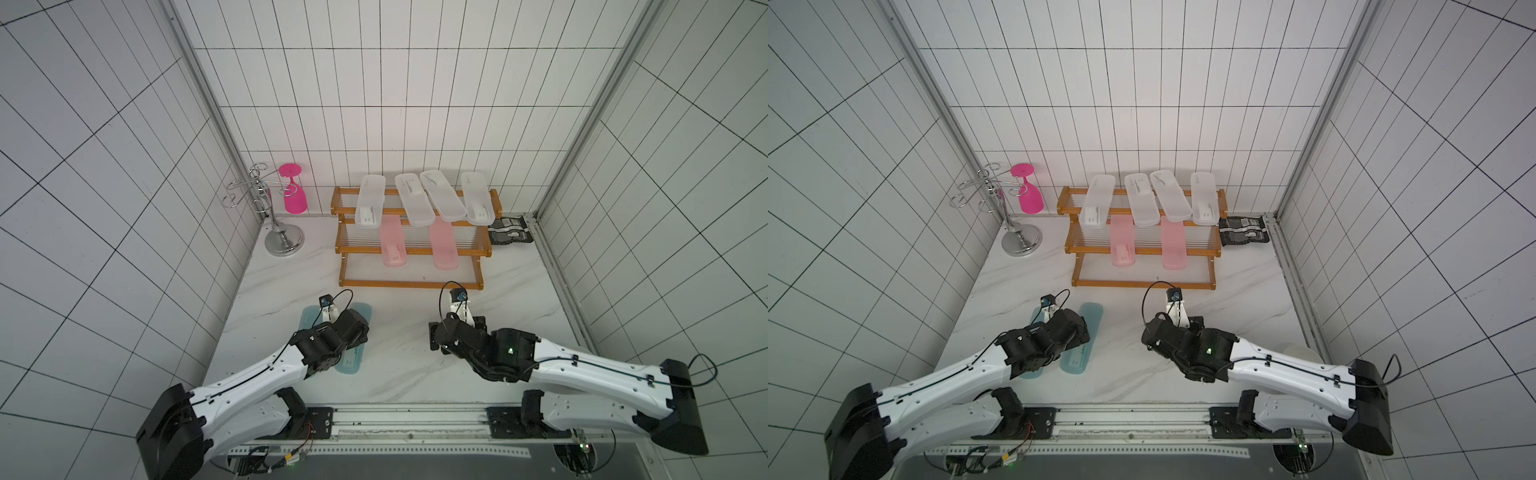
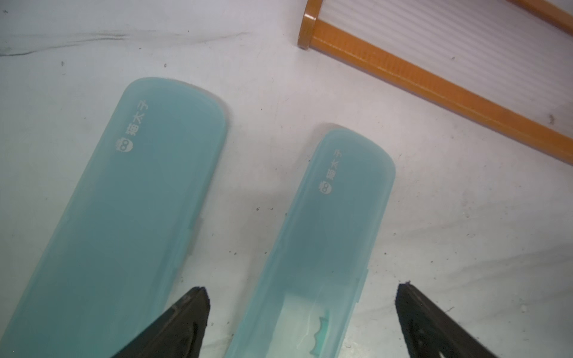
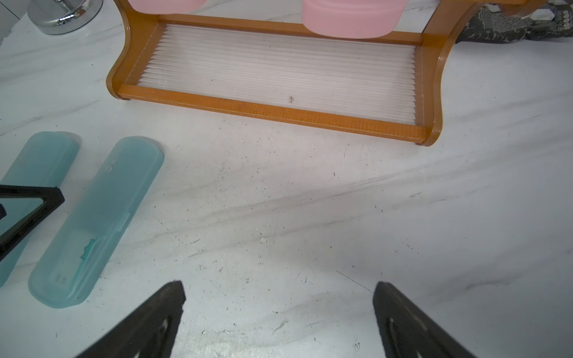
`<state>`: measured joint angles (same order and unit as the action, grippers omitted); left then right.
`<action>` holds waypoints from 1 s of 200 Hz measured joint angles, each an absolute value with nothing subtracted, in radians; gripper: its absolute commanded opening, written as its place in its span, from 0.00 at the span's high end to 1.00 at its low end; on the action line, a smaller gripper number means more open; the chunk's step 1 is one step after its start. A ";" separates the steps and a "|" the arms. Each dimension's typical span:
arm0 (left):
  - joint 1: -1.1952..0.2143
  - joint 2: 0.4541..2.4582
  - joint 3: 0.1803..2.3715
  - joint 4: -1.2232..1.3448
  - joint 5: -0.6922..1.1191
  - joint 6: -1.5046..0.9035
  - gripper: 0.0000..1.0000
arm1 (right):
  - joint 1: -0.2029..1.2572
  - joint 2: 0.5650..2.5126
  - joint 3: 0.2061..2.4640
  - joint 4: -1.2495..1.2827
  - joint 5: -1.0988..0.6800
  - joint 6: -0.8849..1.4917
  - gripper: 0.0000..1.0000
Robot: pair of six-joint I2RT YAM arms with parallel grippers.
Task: Place the pencil cases on the shelf according to color
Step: Pick up the pencil case from the center of the board.
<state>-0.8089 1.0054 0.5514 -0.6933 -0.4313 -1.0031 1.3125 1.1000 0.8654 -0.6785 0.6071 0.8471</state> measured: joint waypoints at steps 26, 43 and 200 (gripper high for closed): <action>-0.809 1.036 0.532 -0.691 -0.390 -1.002 0.02 | 1.331 1.111 0.865 -0.680 0.611 0.866 0.01; -0.809 1.083 0.527 -0.668 -0.354 -0.997 0.02 | 1.337 1.110 0.865 -0.686 0.617 0.877 0.01; -1.314 1.656 1.032 -0.617 -0.441 -1.174 0.02 | 1.351 0.813 0.799 -0.983 0.728 1.062 0.01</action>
